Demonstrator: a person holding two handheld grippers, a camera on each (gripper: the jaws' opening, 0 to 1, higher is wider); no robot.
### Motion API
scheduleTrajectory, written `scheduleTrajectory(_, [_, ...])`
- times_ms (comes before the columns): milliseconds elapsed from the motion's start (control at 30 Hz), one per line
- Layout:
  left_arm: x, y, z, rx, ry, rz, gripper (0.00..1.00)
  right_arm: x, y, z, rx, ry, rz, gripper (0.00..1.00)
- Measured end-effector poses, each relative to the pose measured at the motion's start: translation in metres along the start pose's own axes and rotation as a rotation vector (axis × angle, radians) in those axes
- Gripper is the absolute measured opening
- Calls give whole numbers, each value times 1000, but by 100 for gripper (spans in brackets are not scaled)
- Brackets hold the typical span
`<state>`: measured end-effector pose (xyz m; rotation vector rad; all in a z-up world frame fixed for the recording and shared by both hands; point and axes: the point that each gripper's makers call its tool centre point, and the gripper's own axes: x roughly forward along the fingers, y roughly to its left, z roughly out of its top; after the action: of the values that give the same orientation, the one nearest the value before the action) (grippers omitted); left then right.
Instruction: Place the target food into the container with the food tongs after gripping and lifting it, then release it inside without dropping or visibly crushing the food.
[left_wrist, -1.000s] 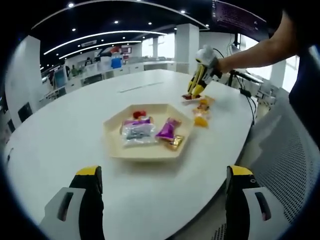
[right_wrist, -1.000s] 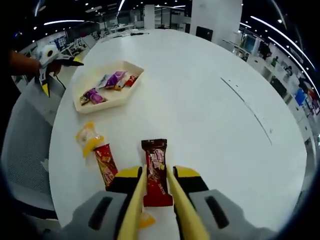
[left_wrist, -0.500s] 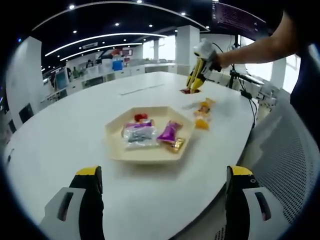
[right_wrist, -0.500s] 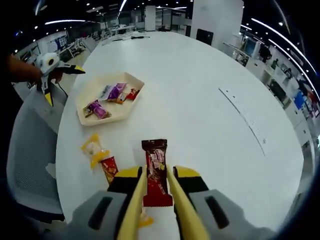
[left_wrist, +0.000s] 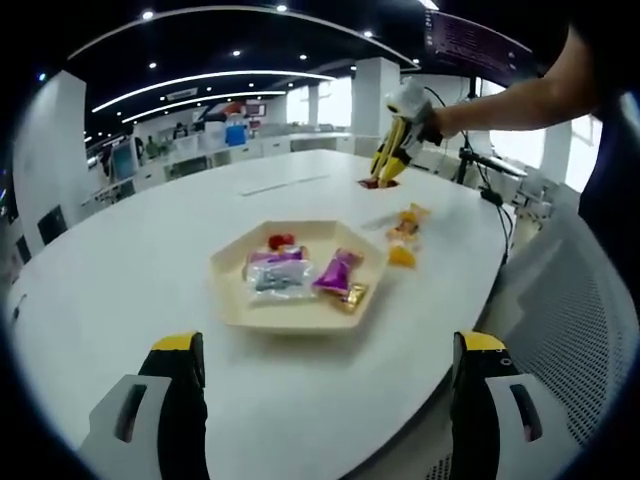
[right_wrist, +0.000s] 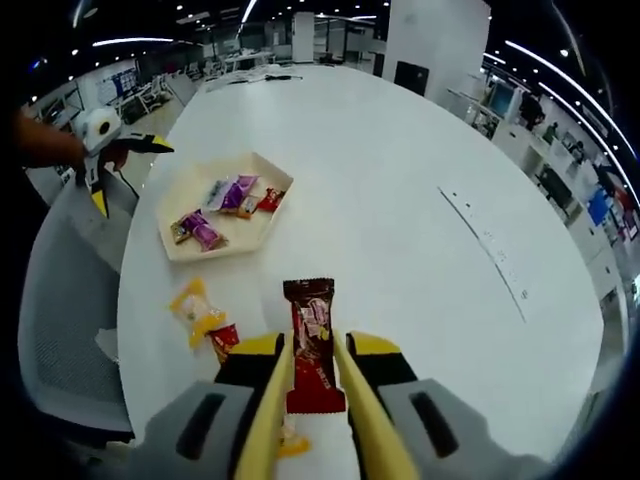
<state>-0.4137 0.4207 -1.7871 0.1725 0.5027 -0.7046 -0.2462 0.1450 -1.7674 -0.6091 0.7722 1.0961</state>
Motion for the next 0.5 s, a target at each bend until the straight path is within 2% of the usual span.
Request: scheduleTrajectory(500, [-1,1,2,-3,-10,5,100,13,23,37,-31,-25,30,23])
